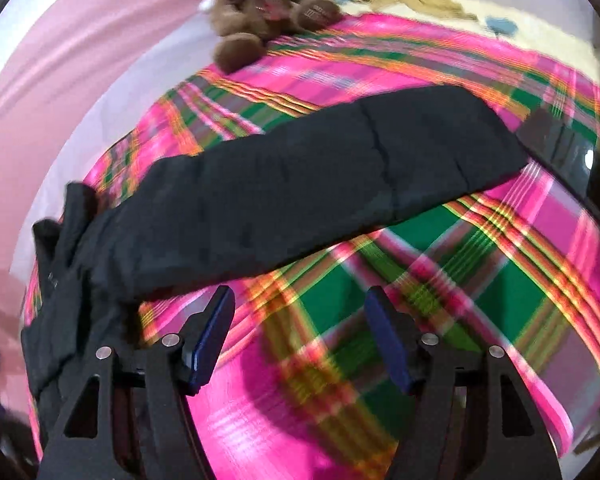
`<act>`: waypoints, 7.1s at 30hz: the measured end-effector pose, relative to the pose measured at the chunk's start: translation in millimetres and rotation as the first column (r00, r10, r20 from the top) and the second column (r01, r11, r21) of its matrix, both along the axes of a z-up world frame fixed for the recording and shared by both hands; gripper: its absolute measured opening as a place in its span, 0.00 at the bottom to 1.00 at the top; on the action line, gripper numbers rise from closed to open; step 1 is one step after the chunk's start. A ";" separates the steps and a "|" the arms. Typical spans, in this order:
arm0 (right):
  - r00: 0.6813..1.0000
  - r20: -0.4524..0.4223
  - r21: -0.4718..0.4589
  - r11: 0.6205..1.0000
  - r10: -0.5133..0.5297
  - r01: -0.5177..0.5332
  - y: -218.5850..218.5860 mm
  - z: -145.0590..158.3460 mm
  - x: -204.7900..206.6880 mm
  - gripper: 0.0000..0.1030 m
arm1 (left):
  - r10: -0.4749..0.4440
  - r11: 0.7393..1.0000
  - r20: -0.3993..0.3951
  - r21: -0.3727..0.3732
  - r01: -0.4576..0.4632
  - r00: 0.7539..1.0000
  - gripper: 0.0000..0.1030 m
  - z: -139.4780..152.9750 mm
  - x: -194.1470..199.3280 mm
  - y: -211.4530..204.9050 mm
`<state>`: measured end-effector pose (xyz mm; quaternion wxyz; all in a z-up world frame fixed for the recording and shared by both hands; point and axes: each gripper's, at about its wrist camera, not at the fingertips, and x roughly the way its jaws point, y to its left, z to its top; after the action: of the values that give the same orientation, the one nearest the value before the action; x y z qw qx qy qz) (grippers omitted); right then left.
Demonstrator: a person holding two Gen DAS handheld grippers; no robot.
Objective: Fold large clothes
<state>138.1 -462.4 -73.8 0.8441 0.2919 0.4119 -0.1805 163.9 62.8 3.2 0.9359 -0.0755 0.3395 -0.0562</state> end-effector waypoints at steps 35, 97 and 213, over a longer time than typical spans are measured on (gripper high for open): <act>0.840 0.364 -0.278 0.907 0.403 -0.315 162.1 194.3 71.8 0.12 | 0.064 0.996 -0.016 -0.053 -0.065 0.998 0.62 -8.0 37.1 28.0; 0.866 0.075 -0.239 0.852 0.494 -0.465 170.6 43.7 161.3 0.38 | 0.009 1.000 -0.166 0.016 -0.007 0.986 0.35 -76.8 159.2 -44.5; 0.770 0.166 -0.146 0.788 0.616 -0.598 243.4 107.9 334.5 0.06 | 0.001 0.997 -0.042 -0.080 -0.004 0.999 0.07 -0.4 299.7 -13.2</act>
<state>472.6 -219.0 34.1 0.9064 0.1241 0.3869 0.1153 463.6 49.5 2.8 0.9248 -0.1146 0.3565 -0.0671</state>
